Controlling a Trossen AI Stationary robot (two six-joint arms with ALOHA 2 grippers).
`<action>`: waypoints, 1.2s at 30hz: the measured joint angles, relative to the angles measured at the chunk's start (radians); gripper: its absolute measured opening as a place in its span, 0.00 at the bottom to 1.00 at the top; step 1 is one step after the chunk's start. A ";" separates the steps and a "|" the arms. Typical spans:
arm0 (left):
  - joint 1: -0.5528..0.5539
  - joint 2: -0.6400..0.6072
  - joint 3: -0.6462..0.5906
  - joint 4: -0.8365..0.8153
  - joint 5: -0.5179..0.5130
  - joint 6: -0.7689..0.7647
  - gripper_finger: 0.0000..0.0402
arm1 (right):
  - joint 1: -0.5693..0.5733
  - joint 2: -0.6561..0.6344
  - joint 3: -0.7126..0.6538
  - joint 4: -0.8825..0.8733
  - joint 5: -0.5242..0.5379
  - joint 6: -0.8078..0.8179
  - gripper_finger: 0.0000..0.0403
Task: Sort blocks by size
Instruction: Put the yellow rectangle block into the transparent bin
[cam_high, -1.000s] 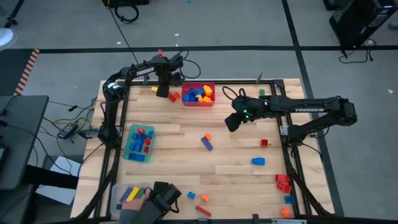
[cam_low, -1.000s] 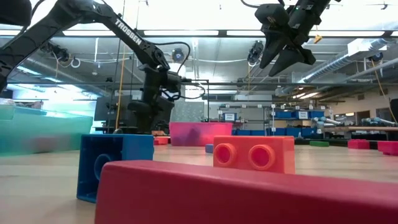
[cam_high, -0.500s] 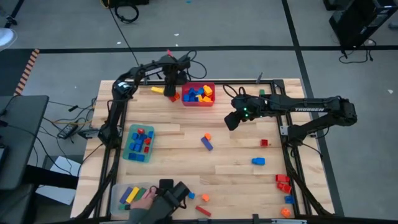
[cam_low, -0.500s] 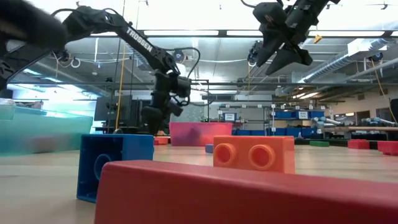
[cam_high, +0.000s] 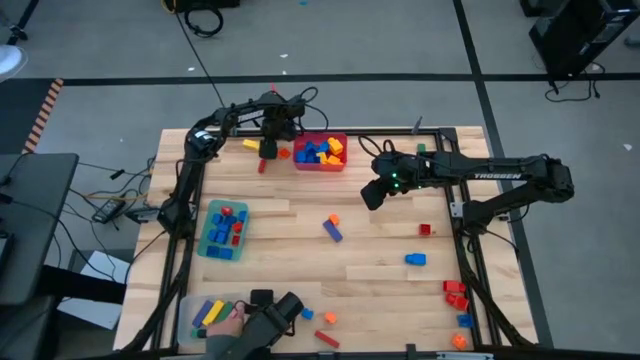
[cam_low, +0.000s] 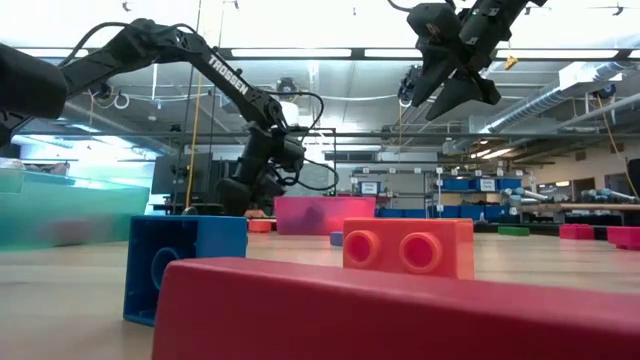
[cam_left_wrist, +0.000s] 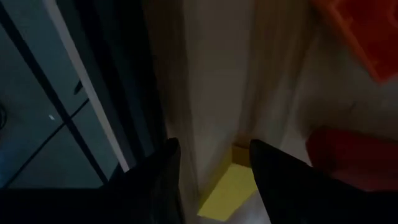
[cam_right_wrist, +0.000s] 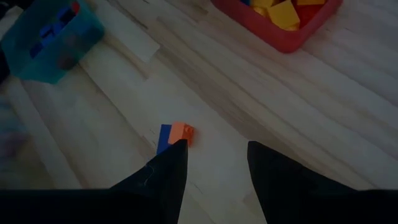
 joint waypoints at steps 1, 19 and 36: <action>0.000 0.000 0.000 0.001 0.000 0.000 0.50 | 0.000 0.000 0.000 0.000 0.000 -0.001 0.45; 0.014 0.004 0.000 -0.084 0.029 0.057 0.50 | -0.013 0.000 0.000 0.000 -0.003 -0.019 0.45; 0.021 0.006 0.000 -0.095 0.011 0.054 0.50 | -0.021 0.000 0.000 0.002 -0.019 -0.020 0.45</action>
